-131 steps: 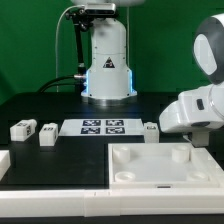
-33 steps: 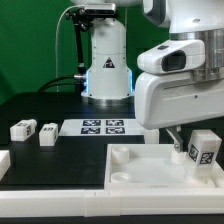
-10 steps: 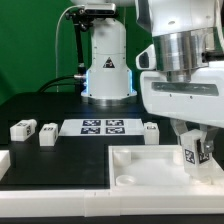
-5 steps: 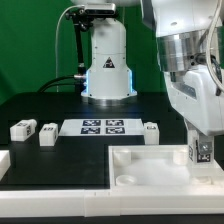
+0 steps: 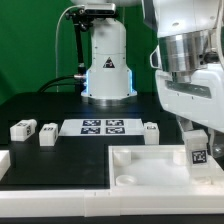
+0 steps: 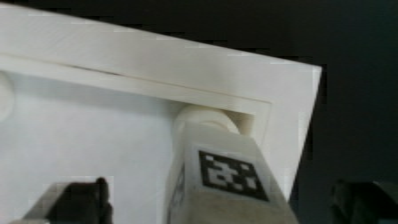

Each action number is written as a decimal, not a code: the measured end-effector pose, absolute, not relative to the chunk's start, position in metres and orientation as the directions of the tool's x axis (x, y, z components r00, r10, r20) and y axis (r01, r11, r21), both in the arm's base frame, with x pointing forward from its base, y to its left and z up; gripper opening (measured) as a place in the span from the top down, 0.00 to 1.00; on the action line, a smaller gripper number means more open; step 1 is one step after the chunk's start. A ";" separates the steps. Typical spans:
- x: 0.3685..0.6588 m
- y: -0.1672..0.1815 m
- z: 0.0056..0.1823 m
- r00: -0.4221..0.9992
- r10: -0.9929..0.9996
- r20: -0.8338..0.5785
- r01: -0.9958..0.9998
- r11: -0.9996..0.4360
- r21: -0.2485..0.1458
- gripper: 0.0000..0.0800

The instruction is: Assemble one leg

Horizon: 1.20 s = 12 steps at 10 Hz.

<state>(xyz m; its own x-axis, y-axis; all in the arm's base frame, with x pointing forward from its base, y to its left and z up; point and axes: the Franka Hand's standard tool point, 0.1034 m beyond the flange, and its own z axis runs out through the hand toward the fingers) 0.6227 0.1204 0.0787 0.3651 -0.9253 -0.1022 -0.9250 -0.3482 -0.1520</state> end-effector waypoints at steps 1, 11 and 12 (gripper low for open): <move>0.622 0.121 0.079 0.496 -0.865 -0.080 -0.862 -0.479 -0.165 0.20; 0.623 0.120 0.079 0.985 -0.147 0.085 -0.132 -0.979 -0.157 0.19; 0.623 0.120 0.079 0.985 -0.147 0.085 -0.133 -0.979 -0.157 0.19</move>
Offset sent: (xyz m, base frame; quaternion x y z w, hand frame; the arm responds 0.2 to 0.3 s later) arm -0.0017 0.0029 0.0023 -0.0042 0.0016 -0.2081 0.9781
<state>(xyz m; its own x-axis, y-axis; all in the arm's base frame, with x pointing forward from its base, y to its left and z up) 0.6234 0.1195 0.0788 0.9854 -0.1475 0.0851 -0.1329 -0.9786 -0.1572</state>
